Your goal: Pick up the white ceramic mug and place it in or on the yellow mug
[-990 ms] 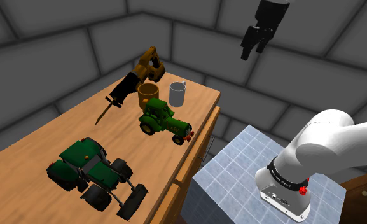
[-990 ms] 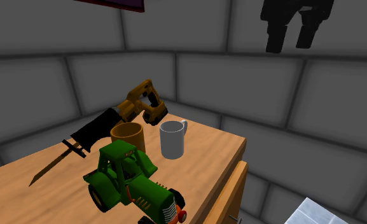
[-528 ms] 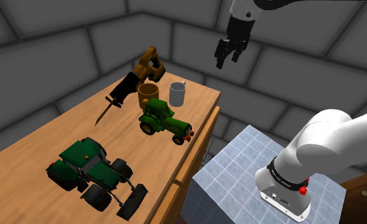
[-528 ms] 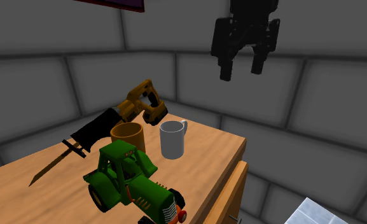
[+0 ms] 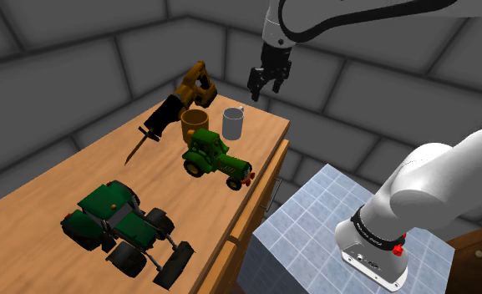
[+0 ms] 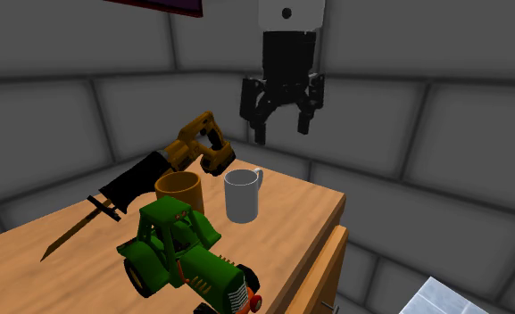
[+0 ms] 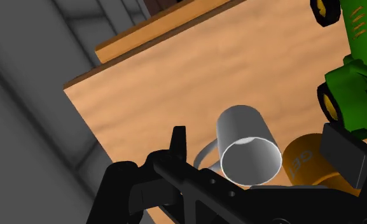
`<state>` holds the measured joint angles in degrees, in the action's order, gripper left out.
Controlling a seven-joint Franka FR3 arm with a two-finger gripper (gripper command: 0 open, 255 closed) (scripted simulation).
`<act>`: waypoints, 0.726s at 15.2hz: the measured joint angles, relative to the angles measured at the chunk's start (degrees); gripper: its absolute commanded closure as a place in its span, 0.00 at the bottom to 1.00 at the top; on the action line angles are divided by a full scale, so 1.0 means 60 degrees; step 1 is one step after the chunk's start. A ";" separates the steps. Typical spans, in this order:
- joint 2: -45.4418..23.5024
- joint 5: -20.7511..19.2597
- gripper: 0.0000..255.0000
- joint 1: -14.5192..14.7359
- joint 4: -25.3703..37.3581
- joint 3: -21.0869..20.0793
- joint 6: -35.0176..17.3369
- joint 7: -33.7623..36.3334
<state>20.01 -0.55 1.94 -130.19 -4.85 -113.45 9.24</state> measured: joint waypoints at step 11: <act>-0.3647 -0.0233 0.00 0.0257 0.1909 -0.0508 -0.1811 0.0923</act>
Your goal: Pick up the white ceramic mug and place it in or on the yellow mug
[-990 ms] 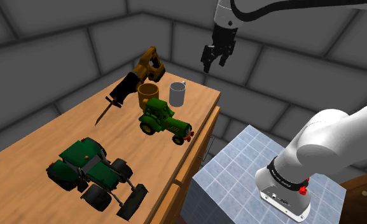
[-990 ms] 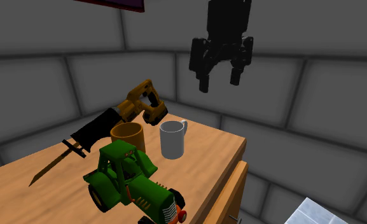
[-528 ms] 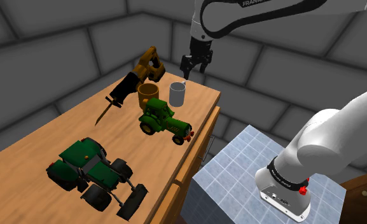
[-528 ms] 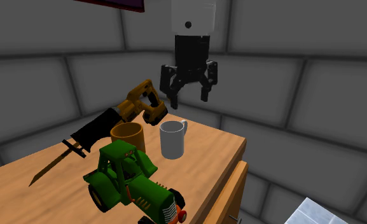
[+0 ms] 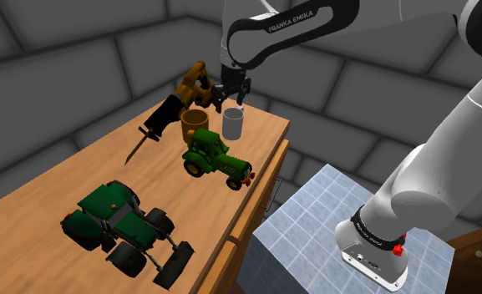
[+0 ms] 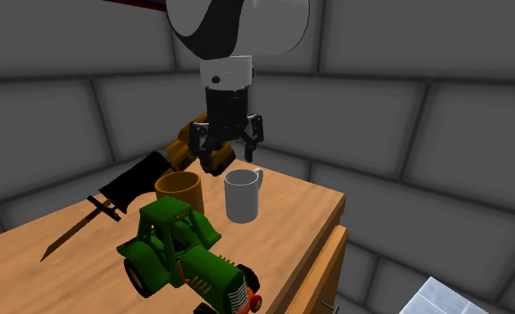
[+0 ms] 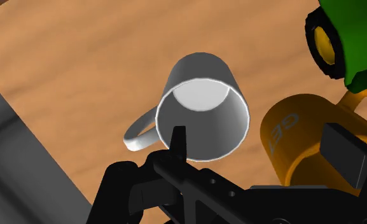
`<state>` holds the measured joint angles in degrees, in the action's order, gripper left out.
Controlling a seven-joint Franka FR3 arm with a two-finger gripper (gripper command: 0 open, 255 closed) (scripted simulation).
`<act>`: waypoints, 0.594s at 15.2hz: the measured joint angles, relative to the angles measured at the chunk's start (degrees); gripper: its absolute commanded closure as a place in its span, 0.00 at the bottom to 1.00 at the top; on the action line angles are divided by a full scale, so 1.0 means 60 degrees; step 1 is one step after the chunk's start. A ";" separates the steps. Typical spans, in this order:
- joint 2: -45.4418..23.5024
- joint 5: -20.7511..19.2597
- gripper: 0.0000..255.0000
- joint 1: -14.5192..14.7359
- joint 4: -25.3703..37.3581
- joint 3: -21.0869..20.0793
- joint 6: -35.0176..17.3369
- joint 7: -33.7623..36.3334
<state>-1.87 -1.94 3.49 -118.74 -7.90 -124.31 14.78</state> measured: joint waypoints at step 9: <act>-0.0820 -0.0152 0.00 0.0026 -0.0164 0.0002 -0.0985 0.0135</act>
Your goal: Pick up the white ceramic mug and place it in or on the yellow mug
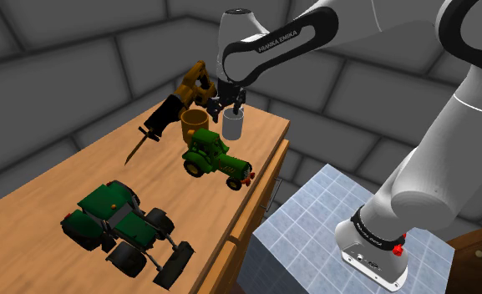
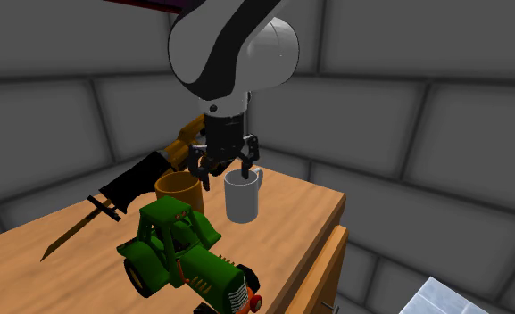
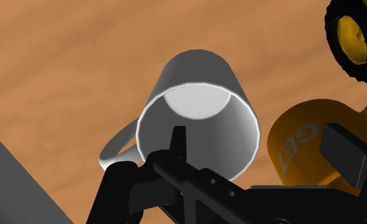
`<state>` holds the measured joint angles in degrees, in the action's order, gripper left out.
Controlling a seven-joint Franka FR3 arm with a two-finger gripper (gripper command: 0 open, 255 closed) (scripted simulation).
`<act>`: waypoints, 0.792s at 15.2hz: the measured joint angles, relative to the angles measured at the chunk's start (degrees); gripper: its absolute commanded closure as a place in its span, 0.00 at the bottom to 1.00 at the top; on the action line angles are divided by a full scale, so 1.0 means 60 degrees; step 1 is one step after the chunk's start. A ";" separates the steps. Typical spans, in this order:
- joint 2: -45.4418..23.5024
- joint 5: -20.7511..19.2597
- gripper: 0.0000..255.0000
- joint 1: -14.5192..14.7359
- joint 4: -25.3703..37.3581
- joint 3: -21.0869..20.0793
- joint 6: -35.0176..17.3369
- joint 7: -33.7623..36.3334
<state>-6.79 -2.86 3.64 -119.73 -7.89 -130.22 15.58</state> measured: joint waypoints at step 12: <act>-0.0032 -0.0008 1.00 0.0002 -0.0011 0.0000 -0.0051 0.0006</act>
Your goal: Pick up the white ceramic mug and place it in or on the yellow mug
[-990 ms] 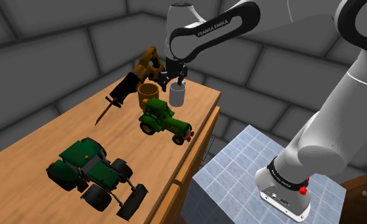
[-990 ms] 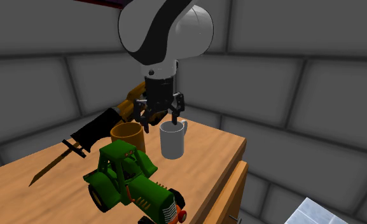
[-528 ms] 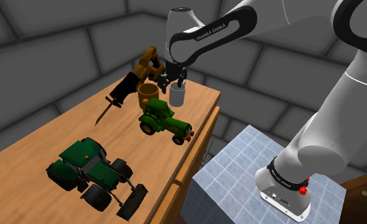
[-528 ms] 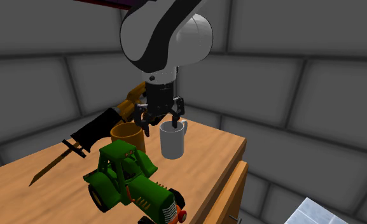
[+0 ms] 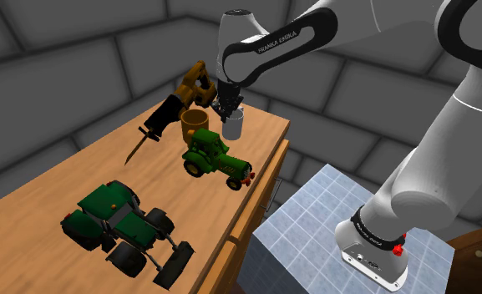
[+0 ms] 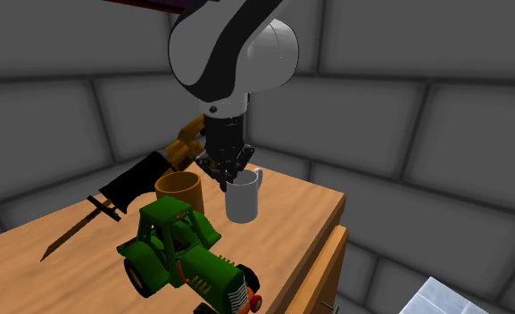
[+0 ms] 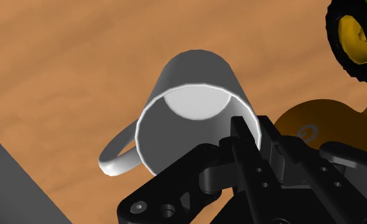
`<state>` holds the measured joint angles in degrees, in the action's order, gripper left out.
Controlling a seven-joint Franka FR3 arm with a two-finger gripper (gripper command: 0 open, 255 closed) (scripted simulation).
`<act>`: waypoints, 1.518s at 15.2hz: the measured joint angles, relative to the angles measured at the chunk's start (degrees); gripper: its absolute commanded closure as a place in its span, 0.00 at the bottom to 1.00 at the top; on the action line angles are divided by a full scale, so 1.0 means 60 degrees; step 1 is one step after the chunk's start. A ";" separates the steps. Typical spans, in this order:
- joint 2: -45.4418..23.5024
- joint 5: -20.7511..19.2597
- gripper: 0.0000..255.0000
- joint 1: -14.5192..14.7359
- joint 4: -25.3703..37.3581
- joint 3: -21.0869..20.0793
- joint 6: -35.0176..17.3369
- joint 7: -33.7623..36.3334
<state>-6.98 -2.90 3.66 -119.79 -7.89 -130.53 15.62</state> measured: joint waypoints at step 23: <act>0.0896 0.0205 1.00 -0.0020 0.1293 -0.0016 0.2177 -0.0169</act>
<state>-1.61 -1.67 3.54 -112.03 -7.99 -117.47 14.61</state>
